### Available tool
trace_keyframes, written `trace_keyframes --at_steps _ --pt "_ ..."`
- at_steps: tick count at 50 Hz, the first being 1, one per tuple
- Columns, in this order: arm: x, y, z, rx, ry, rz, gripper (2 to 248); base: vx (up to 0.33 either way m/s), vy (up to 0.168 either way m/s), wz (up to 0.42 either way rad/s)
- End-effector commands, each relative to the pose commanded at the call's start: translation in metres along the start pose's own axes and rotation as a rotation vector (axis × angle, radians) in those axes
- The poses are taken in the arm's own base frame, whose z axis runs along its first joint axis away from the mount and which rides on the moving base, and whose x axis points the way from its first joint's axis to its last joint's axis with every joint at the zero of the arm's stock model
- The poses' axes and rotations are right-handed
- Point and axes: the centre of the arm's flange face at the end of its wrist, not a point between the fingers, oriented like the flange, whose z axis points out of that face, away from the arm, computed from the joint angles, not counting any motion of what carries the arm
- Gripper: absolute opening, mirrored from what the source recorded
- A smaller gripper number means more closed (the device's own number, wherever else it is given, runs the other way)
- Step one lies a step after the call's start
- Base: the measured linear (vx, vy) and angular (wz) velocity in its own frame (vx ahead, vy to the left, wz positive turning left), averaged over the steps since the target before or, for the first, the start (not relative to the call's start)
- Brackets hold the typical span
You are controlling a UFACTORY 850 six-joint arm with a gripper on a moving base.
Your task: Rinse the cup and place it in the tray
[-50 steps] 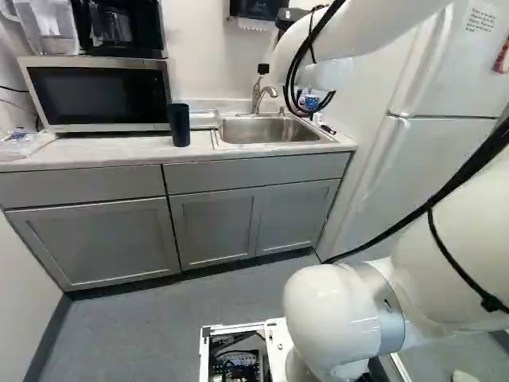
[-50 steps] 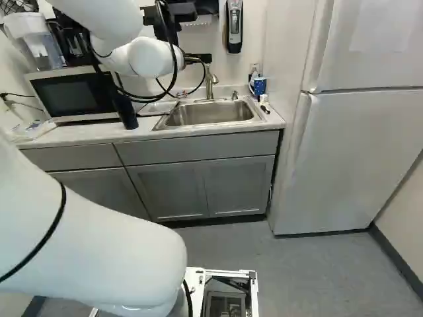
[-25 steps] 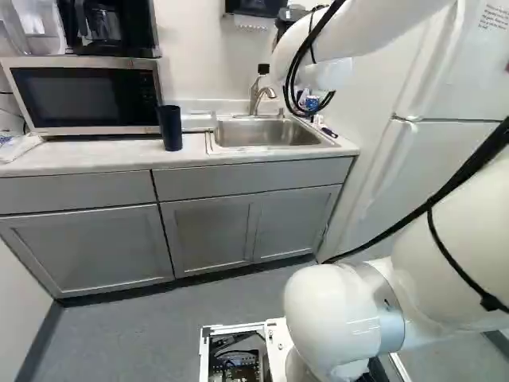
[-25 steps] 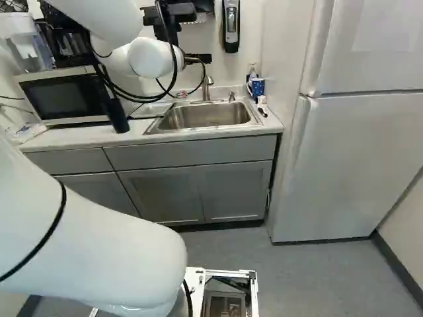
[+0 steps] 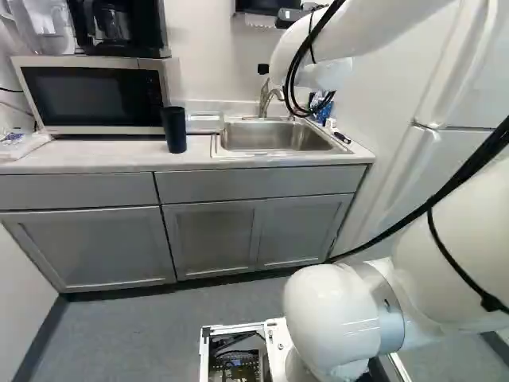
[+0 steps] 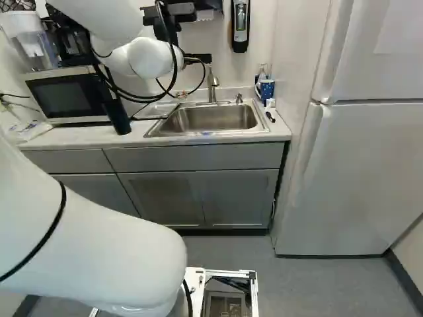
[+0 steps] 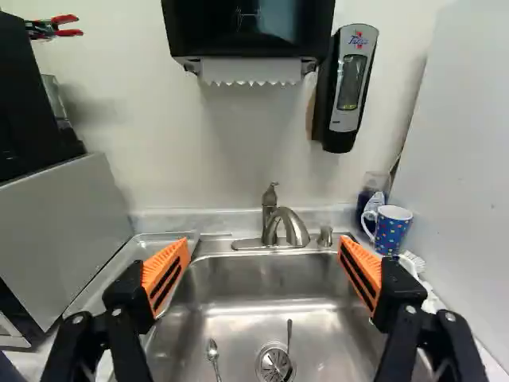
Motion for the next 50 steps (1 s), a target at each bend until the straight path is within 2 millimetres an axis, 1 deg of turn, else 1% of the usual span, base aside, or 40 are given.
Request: trace_keyframes --at_steps 50 --pt "0.0 0.0 0.0 0.0 0.0 0.0 247 0.055 -0.096 0.165"
